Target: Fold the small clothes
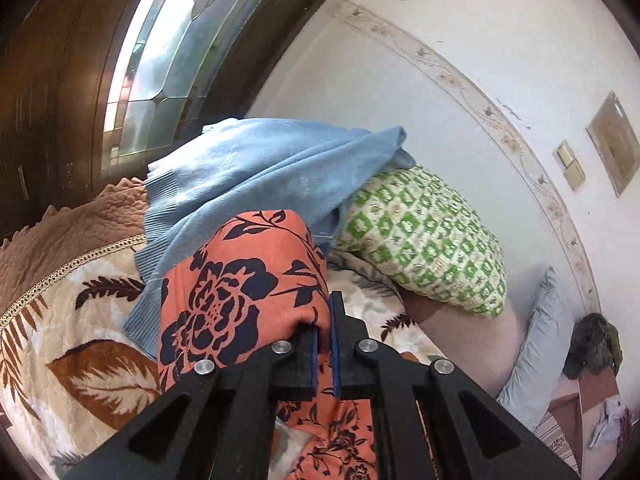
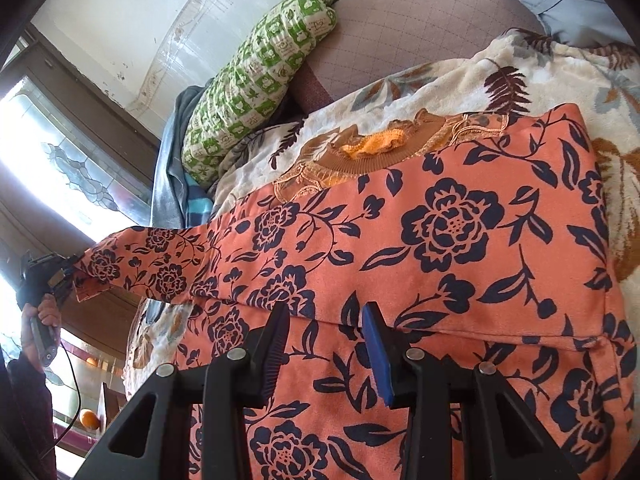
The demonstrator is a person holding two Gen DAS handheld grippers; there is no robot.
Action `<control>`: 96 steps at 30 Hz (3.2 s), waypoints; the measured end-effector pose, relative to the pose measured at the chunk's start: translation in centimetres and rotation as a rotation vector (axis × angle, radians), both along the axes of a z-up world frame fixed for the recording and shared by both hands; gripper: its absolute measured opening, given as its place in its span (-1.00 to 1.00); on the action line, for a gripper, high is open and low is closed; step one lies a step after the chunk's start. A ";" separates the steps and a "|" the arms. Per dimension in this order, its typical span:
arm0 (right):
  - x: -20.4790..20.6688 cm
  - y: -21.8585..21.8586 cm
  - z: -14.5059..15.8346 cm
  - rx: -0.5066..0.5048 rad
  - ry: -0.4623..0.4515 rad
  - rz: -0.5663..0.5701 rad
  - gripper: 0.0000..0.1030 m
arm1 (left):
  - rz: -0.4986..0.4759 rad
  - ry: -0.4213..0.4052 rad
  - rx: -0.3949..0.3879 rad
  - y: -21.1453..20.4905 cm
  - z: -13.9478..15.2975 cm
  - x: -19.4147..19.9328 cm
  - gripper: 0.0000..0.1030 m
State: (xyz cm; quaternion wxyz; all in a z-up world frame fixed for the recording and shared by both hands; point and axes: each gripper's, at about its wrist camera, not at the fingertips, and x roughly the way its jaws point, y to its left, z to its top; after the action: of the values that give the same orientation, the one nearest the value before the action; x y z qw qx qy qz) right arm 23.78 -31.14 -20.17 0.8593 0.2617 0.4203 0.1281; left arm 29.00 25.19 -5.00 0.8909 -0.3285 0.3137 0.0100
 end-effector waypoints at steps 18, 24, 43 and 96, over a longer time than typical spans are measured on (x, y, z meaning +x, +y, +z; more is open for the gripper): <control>-3.1 -6.6 2.6 0.128 -0.069 -0.140 -0.22 | -0.232 -0.094 0.108 -17.0 7.1 -3.1 -0.92; -4.4 -10.4 3.1 0.198 -0.088 -0.195 -0.22 | -0.313 -0.092 0.140 -24.1 6.1 -3.2 -0.92; -5.2 -19.7 3.0 0.370 -0.130 -0.360 -0.20 | -0.584 0.167 0.347 -46.4 -10.8 -2.7 -0.87; 1.0 2.9 0.5 -0.399 -0.027 0.205 -0.27 | -0.338 0.304 0.398 -23.6 -19.5 2.1 0.63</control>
State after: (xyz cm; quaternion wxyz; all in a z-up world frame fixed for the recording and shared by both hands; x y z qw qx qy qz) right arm 24.82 -28.28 -19.66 0.8821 0.0408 0.4502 0.1324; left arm 31.11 1.60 -24.45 0.8696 -0.0851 0.4856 -0.0281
